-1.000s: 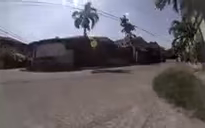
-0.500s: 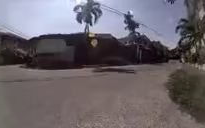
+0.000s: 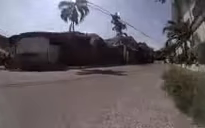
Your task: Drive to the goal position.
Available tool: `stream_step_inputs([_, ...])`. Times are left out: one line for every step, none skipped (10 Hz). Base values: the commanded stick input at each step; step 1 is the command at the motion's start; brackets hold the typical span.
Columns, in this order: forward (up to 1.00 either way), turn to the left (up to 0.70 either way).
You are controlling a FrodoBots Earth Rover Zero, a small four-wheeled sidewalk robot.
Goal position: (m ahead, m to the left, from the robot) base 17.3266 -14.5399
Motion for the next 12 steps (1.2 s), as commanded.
stream_step_inputs([1.00, -0.06])
stream_step_inputs([1.00, 0.00])
stream_step_inputs([1.00, 0.00])
stream_step_inputs([1.00, 0.00])
stream_step_inputs([1.00, 0.00])
stream_step_inputs([1.00, 0.00])
stream_step_inputs([1.00, 0.00])
stream_step_inputs([1.00, 0.00])
stream_step_inputs([1.00, -0.08])
stream_step_inputs([1.00, -0.35])
stream_step_inputs([1.00, -0.40])
stream_step_inputs([1.00, -0.40])
